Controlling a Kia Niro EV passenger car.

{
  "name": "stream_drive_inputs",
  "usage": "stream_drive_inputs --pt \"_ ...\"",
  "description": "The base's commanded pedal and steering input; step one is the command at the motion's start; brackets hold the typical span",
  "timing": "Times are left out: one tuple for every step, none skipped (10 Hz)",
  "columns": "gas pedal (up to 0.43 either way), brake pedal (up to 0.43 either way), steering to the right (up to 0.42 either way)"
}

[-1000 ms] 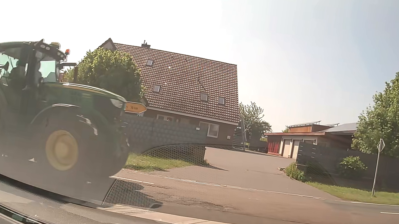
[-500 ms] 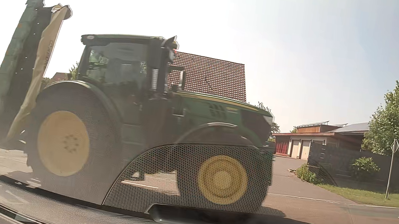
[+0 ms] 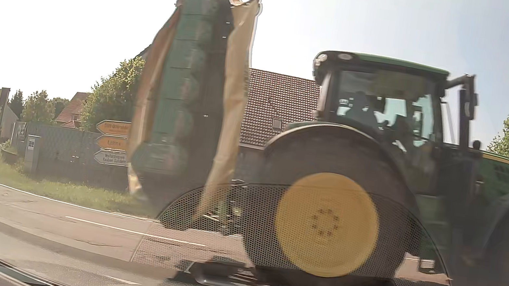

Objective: Follow the waypoints while adhering to traffic rules and regulations

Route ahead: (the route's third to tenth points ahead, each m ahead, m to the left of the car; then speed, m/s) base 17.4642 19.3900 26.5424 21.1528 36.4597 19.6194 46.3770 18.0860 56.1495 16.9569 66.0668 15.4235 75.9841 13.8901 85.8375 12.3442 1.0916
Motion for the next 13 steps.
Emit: stream_drive_inputs --pt "0.000 0.037 -0.099" --pt "0.000 0.030 -0.094" --pt "0.000 0.024 -0.089" --pt "0.000 0.024 -0.084" --pt "0.000 0.024 -0.078" --pt "0.000 0.024 -0.072" --pt "0.000 0.024 -0.065" --pt "0.000 0.061 -0.061" --pt "0.000 0.085 -0.060" --pt "0.000 0.146 -0.060" --pt "0.000 0.177 -0.059" --pt "0.000 0.207 -0.058" --pt "0.000 0.226 -0.056"
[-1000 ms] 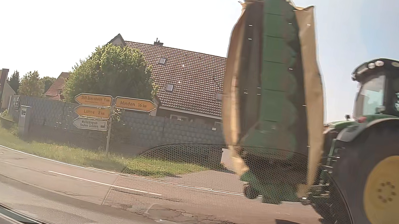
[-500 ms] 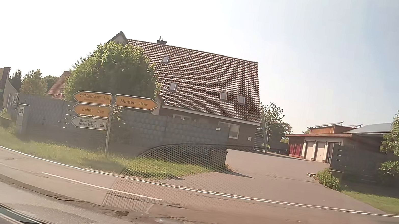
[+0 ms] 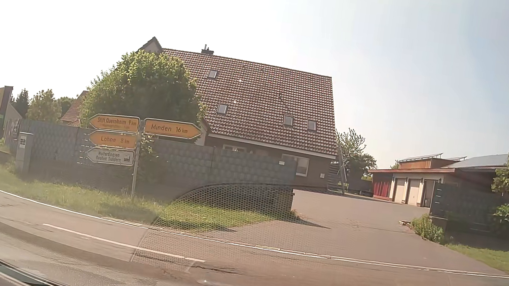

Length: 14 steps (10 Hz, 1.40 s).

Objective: Follow the waypoints while adhering to traffic rules and regulations

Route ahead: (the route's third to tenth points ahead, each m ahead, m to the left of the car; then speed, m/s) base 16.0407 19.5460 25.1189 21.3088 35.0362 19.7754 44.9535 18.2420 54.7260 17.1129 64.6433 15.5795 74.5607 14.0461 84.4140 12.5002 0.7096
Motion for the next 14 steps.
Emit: stream_drive_inputs --pt "0.000 0.232 -0.056" --pt "0.000 0.195 -0.058" --pt "0.000 0.146 -0.064" --pt "0.000 0.159 -0.070" --pt "0.000 0.177 -0.078" --pt "0.000 0.189 -0.087" --pt "0.000 0.207 -0.097" --pt "0.000 0.201 -0.105" --pt "0.000 0.213 -0.108" --pt "0.000 0.220 -0.108" --pt "0.000 0.220 -0.109" --pt "0.000 0.226 -0.113" --pt "0.000 0.244 -0.118" --pt "0.000 0.244 -0.123"
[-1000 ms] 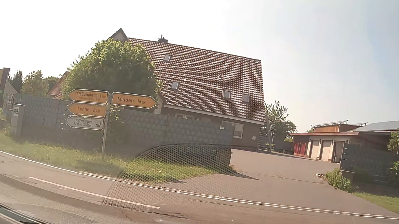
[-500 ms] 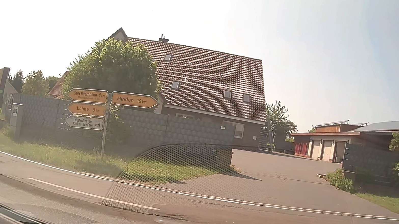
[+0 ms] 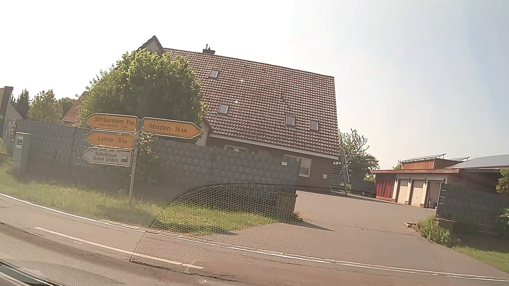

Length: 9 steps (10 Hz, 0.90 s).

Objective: Follow the waypoints while adhering to traffic rules and regulations

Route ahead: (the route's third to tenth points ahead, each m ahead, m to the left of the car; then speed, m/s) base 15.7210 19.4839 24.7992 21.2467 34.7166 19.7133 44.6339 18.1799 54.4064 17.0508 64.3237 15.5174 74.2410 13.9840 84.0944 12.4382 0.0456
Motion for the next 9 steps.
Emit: stream_drive_inputs --pt "0.000 0.250 -0.128" --pt "0.000 0.256 -0.134" --pt "0.000 0.256 -0.138" --pt "0.000 0.256 -0.141" --pt "0.000 0.262 -0.144" --pt "0.000 0.262 -0.145" --pt "0.000 0.262 -0.146" --pt "0.000 0.262 -0.146" --pt "0.000 0.262 -0.146"
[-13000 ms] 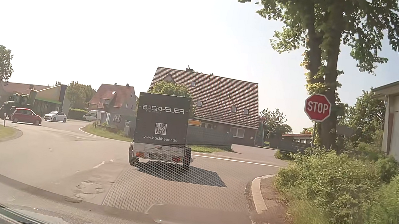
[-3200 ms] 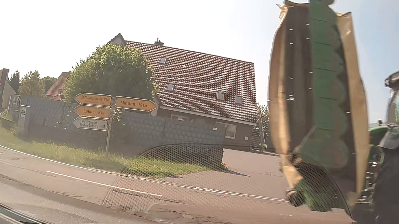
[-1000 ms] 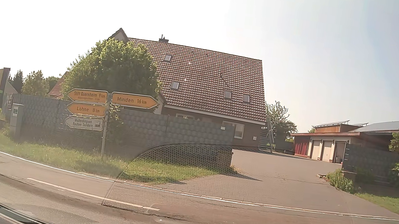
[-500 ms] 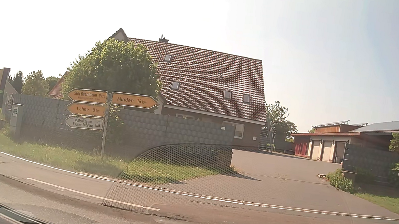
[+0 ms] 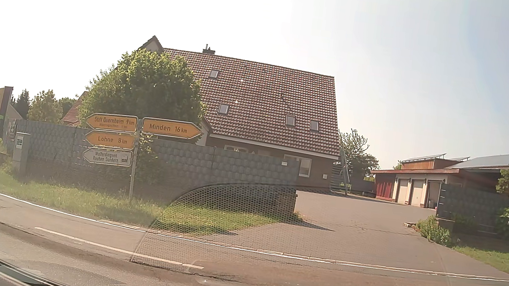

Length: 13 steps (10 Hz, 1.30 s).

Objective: Follow the waypoints while adhering to traffic rules and regulations

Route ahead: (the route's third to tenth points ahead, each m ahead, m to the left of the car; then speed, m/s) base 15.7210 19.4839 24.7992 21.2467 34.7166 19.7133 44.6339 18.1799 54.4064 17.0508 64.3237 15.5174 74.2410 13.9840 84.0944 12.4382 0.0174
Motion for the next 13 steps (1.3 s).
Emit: stream_drive_inputs --pt "0.000 0.268 -0.146" --pt "0.000 0.262 -0.146" --pt "0.000 0.262 -0.147" --pt "0.000 0.262 -0.147" --pt "0.000 0.268 -0.147" --pt "0.000 0.262 -0.148" --pt "0.000 0.262 -0.148" --pt "0.000 0.262 -0.148" --pt "0.000 0.262 -0.148" --pt "0.000 0.262 -0.148" --pt "0.000 0.262 -0.148" --pt "0.000 0.262 -0.148" --pt "0.000 0.262 -0.148"
